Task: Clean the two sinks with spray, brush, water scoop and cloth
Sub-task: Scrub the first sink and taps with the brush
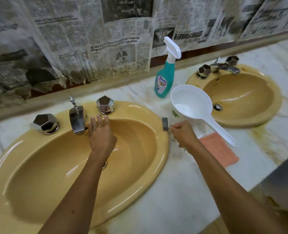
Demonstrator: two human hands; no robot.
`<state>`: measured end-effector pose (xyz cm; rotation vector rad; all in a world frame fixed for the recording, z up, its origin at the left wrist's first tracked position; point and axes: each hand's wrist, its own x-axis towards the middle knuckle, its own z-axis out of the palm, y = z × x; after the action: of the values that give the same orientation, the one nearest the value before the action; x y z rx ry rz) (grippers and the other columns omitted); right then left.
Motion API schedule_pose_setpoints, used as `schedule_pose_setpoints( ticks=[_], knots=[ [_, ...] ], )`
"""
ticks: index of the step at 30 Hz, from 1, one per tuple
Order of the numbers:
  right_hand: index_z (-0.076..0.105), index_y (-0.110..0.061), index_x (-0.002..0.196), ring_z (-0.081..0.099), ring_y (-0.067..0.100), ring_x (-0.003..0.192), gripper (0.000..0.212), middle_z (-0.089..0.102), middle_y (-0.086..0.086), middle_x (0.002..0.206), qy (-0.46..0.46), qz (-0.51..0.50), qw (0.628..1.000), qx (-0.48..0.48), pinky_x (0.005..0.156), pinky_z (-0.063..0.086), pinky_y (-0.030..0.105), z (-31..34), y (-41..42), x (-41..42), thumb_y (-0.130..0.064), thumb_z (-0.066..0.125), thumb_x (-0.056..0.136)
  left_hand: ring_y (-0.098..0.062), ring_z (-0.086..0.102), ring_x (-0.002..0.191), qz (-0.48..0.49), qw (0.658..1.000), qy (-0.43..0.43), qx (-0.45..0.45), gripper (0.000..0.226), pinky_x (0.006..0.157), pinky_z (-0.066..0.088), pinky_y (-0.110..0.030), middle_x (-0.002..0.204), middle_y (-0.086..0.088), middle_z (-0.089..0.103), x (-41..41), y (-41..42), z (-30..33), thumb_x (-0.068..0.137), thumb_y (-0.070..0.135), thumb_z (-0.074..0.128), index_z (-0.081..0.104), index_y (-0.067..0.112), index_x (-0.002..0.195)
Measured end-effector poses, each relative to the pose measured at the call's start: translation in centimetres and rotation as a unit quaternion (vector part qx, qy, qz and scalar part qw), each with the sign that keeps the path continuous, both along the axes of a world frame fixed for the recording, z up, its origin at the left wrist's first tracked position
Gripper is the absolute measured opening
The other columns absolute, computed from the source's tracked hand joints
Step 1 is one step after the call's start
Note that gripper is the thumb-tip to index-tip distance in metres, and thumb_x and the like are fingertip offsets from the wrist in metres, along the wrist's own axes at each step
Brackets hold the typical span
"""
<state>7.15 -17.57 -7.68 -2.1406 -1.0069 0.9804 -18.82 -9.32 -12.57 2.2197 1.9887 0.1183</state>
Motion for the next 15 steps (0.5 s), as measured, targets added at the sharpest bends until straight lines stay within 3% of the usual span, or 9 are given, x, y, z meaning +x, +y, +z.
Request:
schedule_pose_setpoints(
  ticks=[3, 6, 7, 8, 9, 12, 14, 15],
  knots=[
    [0.059, -0.001, 0.066, 0.023, 0.014, 0.048, 0.032, 0.029, 0.001, 0.056, 0.074, -0.005, 0.997, -0.021, 0.044, 0.02, 0.019, -0.6, -6.4, 1.2, -0.012, 0.056, 0.095, -0.038, 0.009, 0.149, 0.001, 1.0, 0.0, -0.001, 0.076, 0.122, 0.009, -0.044, 0.161, -0.017, 0.017, 0.0, 0.0, 0.0, 0.085, 0.01, 0.06, 0.025, 0.01, 0.153],
    [0.067, -0.005, 0.071, 0.025, 0.012, 0.047, 0.027, 0.032, -0.002, 0.056, 0.085, -0.03, 0.996, 0.004, 0.045, 0.023, 0.018, -1.6, -7.5, 0.8, -0.013, 0.058, 0.096, -0.038, 0.009, 0.149, 0.008, 1.0, -0.009, -0.004, 0.076, 0.122, 0.01, -0.045, 0.161, -0.017, 0.018, 0.0, 0.1, 0.0, 0.085, 0.01, 0.061, 0.026, 0.01, 0.152],
    [0.063, 0.002, 0.069, 0.025, 0.011, 0.048, 0.03, 0.031, -0.003, 0.055, 0.06, -0.035, 0.997, 0.031, 0.047, 0.023, 0.019, -1.9, -6.4, 0.7, -0.011, 0.058, 0.095, -0.038, 0.01, 0.149, 0.008, 1.0, -0.012, -0.002, 0.076, 0.122, 0.011, -0.045, 0.161, -0.017, 0.018, 0.1, 0.1, -0.1, 0.084, 0.009, 0.061, 0.027, 0.01, 0.152],
    [0.055, -0.013, 0.058, 0.024, 0.009, 0.048, 0.036, 0.028, -0.006, 0.054, 0.032, -0.033, 0.997, 0.057, 0.05, 0.022, 0.022, -2.3, -5.0, 0.7, -0.009, 0.057, 0.094, -0.037, 0.01, 0.149, 0.009, 1.0, -0.015, -0.001, 0.076, 0.122, 0.011, -0.045, 0.161, -0.017, 0.019, 0.2, 0.1, -0.1, 0.084, 0.009, 0.062, 0.028, 0.01, 0.152],
    [0.037, -0.018, 0.061, 0.023, 0.008, 0.049, 0.038, 0.026, -0.009, 0.053, 0.007, -0.025, 0.997, 0.078, 0.052, 0.021, 0.024, -2.3, -3.8, 0.7, -0.008, 0.056, 0.093, -0.037, 0.01, 0.149, 0.011, 1.0, -0.015, -0.002, 0.076, 0.122, 0.011, -0.045, 0.161, -0.016, 0.019, 0.2, 0.1, -0.1, 0.084, 0.009, 0.062, 0.028, 0.01, 0.152],
    [0.046, -0.019, 0.054, 0.027, 0.006, 0.053, 0.041, 0.033, -0.012, 0.052, 0.001, -0.018, 0.997, 0.072, 0.054, 0.023, 0.026, -2.6, -4.1, 0.7, -0.007, 0.056, 0.092, -0.036, 0.009, 0.15, 0.018, 1.0, -0.018, -0.009, 0.076, 0.122, 0.01, -0.045, 0.162, -0.015, 0.018, 0.1, 0.1, 0.0, 0.085, 0.009, 0.062, 0.027, 0.011, 0.152],
    [0.067, -0.004, 0.063, 0.031, 0.004, 0.054, 0.031, 0.046, -0.014, 0.052, 0.012, -0.001, 0.999, 0.048, 0.054, 0.026, 0.023, -2.6, -7.4, 0.9, -0.01, 0.058, 0.092, -0.036, 0.009, 0.15, 0.02, 1.0, -0.021, -0.007, 0.075, 0.122, 0.011, -0.045, 0.161, -0.016, 0.02, 0.2, 0.2, 0.0, 0.084, 0.008, 0.061, 0.028, 0.011, 0.152],
    [0.064, 0.003, 0.067, 0.03, 0.004, 0.051, 0.03, 0.043, -0.013, 0.05, 0.022, 0.008, 0.999, 0.027, 0.051, 0.026, 0.021, -2.1, -8.6, 0.9, -0.011, 0.058, 0.092, -0.036, 0.01, 0.15, 0.021, 1.0, -0.021, -0.006, 0.075, 0.122, 0.013, -0.045, 0.161, -0.016, 0.021, 0.2, 0.2, -0.1, 0.084, 0.007, 0.061, 0.029, 0.01, 0.151]
  ],
)
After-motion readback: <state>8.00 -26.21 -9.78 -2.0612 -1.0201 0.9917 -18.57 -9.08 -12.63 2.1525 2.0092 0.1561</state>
